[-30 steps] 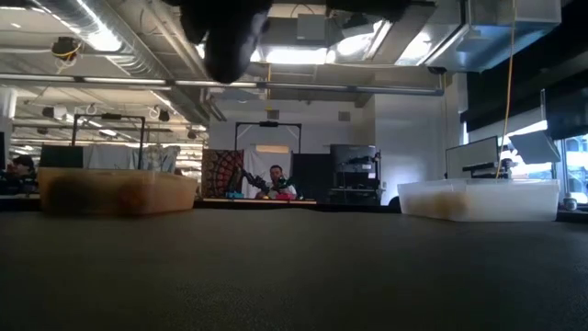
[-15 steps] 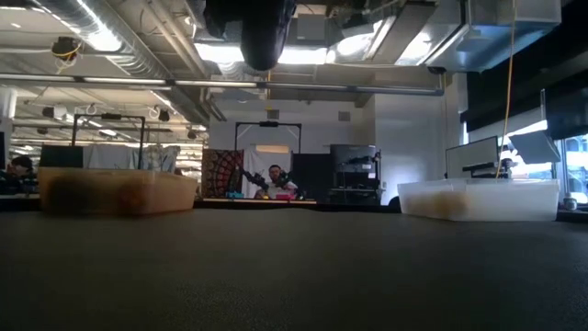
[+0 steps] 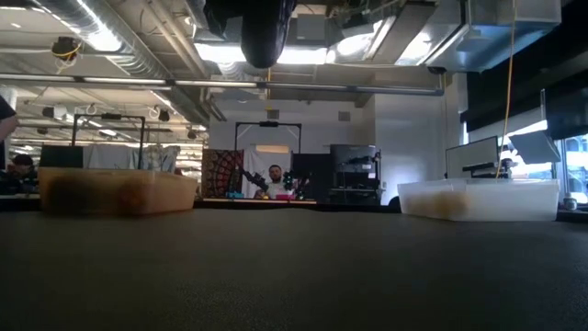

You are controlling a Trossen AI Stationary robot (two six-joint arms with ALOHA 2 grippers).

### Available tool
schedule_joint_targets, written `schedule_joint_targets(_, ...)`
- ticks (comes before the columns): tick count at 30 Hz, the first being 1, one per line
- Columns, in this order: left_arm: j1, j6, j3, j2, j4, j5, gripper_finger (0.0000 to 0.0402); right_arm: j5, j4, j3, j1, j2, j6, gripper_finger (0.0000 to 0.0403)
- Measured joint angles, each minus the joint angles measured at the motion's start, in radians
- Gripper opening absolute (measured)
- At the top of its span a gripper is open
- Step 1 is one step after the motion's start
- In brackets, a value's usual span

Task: Sort produce into baskets
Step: Put the eggplant into the red bin

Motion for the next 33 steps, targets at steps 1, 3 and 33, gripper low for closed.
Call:
schedule_joint_targets(1,0.000,0.004,0.000,0.000,0.000,0.001,0.0147,0.000,0.000,0.000,0.000,0.000,-0.008,0.0036)
schedule_joint_targets(3,0.000,0.005,0.000,0.000,0.000,0.001,0.0147,-0.001,0.000,0.000,0.000,0.000,-0.019,0.0016)
schedule_joint_targets(33,-0.107,-0.386,-0.008,-0.113,-0.594,-0.022,0.0258,-0.006,-0.775,0.144,0.089,-0.136,0.095,0.0023)
